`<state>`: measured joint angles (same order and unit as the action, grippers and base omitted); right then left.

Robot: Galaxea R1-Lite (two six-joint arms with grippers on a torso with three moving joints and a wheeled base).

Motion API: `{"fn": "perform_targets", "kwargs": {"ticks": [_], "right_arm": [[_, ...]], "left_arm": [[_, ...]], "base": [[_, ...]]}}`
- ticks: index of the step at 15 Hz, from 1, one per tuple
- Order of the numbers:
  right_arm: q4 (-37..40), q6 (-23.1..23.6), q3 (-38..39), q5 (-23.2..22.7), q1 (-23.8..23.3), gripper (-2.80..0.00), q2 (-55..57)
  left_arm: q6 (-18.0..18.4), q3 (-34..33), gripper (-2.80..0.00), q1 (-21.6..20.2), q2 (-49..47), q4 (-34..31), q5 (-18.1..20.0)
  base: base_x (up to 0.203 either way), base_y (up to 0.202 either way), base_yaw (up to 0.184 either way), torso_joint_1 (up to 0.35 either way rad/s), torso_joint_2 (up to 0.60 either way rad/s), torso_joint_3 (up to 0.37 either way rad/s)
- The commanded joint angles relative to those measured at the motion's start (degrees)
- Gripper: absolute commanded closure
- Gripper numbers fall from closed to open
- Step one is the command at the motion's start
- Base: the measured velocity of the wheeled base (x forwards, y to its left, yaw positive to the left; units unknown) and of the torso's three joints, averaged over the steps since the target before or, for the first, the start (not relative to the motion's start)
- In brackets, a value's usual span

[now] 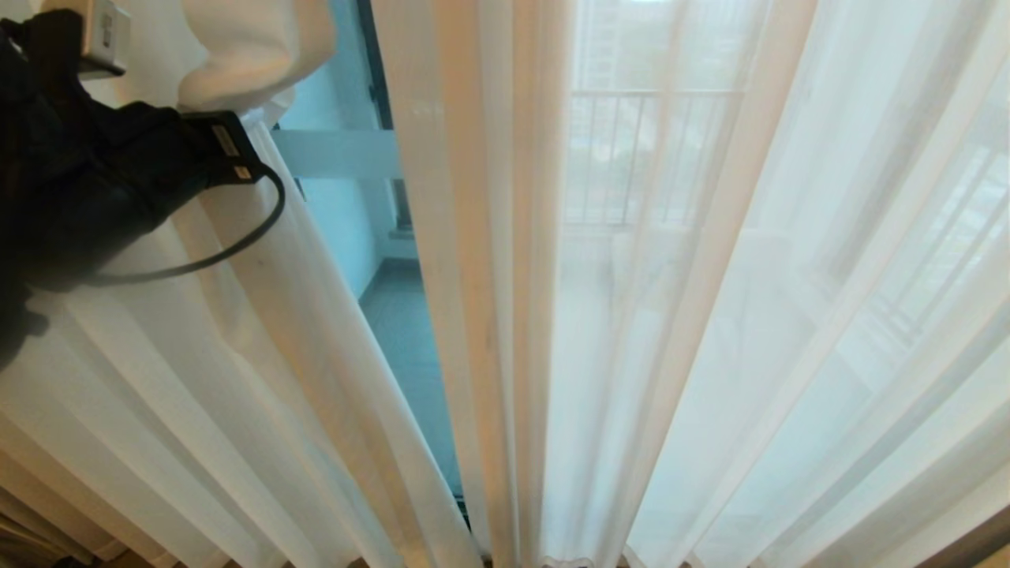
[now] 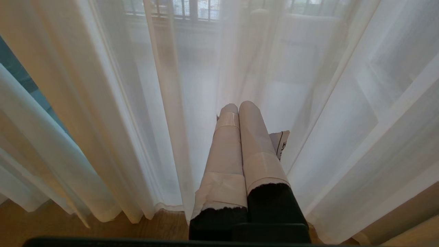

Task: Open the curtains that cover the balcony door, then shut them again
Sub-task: Pull the inner curtains open on both sides

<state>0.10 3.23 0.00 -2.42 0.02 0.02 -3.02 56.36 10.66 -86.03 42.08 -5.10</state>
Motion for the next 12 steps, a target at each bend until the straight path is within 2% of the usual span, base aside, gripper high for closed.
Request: {"fn": "perform_targets", "kwargs": {"ticks": [1,8,12], "right_arm": [[0.0,0.0,0.0,0.0,0.1,0.0,0.0],[0.0,0.0,0.0,0.0,0.0,0.0,0.0],[0.0,0.0,0.0,0.0,0.1,0.0,0.0]], "left_arm": [[0.4,0.0,0.0,-0.7,1.8,-0.3,0.0],[5.9,-0.4,0.0,-3.3,3.3,-1.2,-0.2],[6.5,-1.0,0.0,-4.6,3.9,-1.1,-0.4]], "base": [[0.0,0.0,0.0,0.0,0.0,0.0],[0.0,0.0,0.0,0.0,0.0,0.0],[0.0,0.0,0.0,0.0,0.0,0.0]]}}
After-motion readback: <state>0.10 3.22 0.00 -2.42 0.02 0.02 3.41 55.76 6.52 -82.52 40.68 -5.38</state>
